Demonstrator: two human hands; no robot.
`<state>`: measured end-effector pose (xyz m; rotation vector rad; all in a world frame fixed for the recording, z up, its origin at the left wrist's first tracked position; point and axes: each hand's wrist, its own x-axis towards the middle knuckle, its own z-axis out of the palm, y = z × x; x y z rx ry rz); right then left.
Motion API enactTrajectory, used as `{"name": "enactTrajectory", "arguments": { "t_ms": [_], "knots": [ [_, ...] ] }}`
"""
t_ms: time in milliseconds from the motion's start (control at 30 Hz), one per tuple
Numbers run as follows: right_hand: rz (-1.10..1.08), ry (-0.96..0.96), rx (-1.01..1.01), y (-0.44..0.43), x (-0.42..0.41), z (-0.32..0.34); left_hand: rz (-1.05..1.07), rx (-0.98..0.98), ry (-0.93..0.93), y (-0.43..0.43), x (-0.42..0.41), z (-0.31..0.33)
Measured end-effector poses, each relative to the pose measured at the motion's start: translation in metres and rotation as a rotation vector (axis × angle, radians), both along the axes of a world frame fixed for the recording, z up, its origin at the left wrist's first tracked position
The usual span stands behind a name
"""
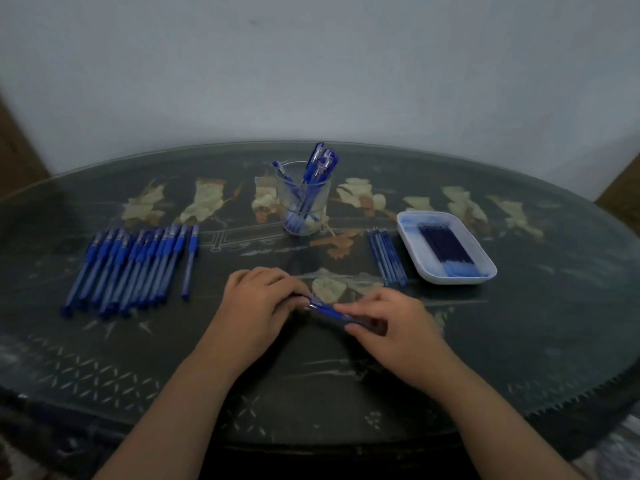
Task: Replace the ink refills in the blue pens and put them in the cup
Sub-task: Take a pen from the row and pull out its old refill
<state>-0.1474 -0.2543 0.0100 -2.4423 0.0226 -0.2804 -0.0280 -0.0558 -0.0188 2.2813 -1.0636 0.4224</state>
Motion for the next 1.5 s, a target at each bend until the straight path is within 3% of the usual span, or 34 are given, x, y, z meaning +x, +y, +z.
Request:
{"name": "enactTrajectory", "arguments": {
  "t_ms": [133,333,700,1500],
  "knots": [
    [0.051,-0.216,-0.127,-0.005,0.001,-0.019,-0.013,0.015,0.026,0.001,-0.001,-0.002],
    [0.075,-0.349,-0.249,-0.01,0.008,-0.028,-0.038,-0.004,0.029,0.0,-0.003,-0.002],
    [0.046,-0.381,-0.199,-0.006,0.01,-0.03,0.024,-0.032,0.032,-0.001,-0.004,0.001],
    [0.065,-0.43,-0.302,-0.002,0.005,-0.03,0.035,0.011,0.189,-0.004,-0.006,0.004]
  ]
}}
